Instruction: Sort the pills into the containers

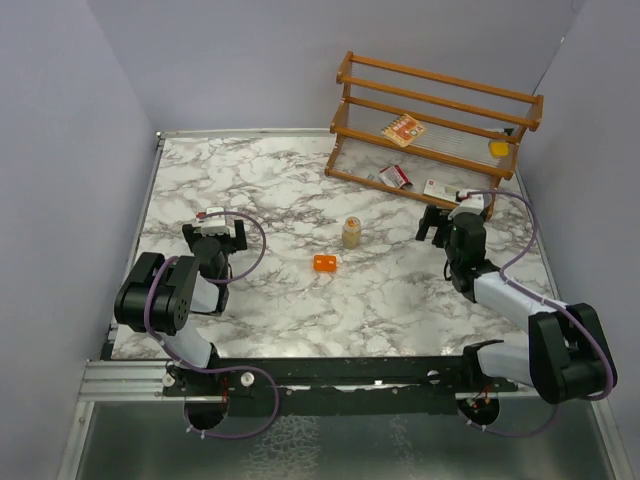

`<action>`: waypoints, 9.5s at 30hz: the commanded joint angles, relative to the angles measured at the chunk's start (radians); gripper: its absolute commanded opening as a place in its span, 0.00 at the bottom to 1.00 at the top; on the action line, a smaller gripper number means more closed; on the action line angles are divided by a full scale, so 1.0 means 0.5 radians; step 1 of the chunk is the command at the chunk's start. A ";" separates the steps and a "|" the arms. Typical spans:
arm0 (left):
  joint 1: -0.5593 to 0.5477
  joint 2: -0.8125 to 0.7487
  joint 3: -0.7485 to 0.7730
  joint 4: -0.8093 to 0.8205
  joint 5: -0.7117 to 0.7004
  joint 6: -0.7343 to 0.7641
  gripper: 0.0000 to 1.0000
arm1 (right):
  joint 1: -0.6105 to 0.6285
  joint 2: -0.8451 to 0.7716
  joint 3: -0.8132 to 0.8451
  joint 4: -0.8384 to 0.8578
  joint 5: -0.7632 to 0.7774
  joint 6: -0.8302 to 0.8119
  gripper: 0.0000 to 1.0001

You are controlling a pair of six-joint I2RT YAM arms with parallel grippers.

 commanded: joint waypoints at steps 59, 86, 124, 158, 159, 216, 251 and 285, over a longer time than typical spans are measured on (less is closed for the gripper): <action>-0.593 -1.307 0.148 -1.742 0.338 -0.504 0.99 | 0.828 -0.201 0.141 -0.168 -1.376 -0.581 0.79; -0.652 -1.378 0.114 -1.966 0.304 -0.613 0.99 | 1.034 0.696 0.594 -0.138 -1.363 -0.796 0.80; -0.651 -1.369 0.086 -1.965 0.259 -0.627 0.99 | 1.031 1.097 0.679 -0.027 -1.191 -0.854 0.80; -0.652 -1.320 0.091 -1.955 0.252 -0.631 0.99 | 1.030 1.182 0.704 -0.025 -1.222 -0.847 0.70; -0.651 -1.323 0.091 -1.955 0.252 -0.631 0.99 | 1.031 1.186 0.709 -0.031 -1.222 -0.852 0.69; -0.655 -1.267 0.242 -1.340 1.666 -1.363 0.98 | 1.268 -0.025 0.383 -0.307 -0.903 -0.657 0.01; -0.708 -0.921 0.178 -0.833 1.940 -1.742 0.56 | 1.377 0.097 0.557 -0.286 -0.918 -0.752 0.01; -0.712 -0.941 0.178 -0.811 1.878 -1.765 0.45 | 1.387 0.011 0.494 -0.382 -0.749 -0.792 0.01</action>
